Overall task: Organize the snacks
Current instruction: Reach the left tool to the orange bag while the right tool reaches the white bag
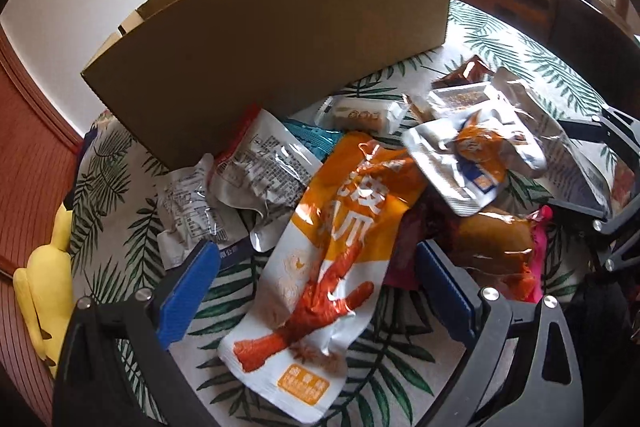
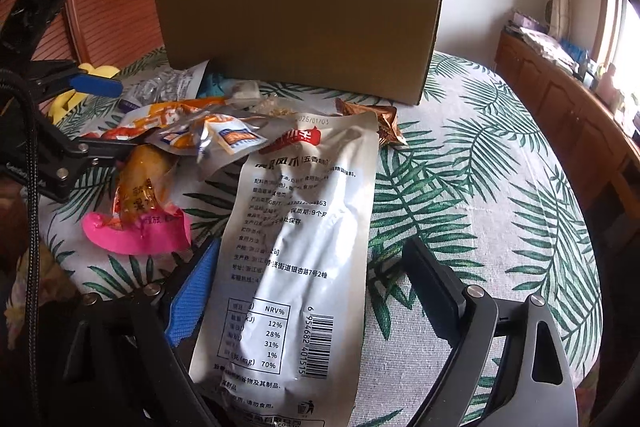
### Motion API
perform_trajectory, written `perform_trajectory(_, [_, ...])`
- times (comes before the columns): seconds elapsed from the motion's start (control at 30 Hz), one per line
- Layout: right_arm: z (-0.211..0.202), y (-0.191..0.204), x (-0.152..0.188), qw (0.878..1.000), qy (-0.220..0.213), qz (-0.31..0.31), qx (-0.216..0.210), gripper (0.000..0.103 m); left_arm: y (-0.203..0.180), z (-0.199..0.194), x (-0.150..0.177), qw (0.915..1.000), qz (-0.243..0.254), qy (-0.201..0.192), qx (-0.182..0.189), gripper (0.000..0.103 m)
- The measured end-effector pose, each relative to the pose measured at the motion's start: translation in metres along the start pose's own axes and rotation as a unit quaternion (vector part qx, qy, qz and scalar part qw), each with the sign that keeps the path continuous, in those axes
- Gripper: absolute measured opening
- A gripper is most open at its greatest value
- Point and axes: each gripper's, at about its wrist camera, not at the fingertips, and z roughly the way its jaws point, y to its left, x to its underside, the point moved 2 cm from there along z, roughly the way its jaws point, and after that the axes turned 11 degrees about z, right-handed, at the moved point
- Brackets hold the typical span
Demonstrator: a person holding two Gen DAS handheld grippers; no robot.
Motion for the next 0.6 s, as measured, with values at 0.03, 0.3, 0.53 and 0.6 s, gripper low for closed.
perform_trajectory(0.03, [0.0,-0.001,-0.001,1.0,0.001,0.0,0.0,0.091,0.001,0.002,-0.001,1.0,-0.002,0.001,0.002,0.098])
perform_trajectory(0.3, [0.003,-0.005,-0.005,1.0,0.006,-0.006,-0.004,0.09,0.004,0.006,0.008,0.9992,-0.023,-0.012,0.03,0.062])
perform_trajectory(0.53, [0.005,-0.005,-0.009,1.0,0.009,-0.009,-0.005,0.09,0.005,-0.012,0.017,0.9984,-0.032,-0.036,0.03,0.048])
perform_trajectory(0.6, [0.005,-0.006,-0.01,1.0,0.01,-0.01,-0.007,0.09,0.004,-0.017,0.02,0.9981,-0.033,-0.043,0.031,0.046])
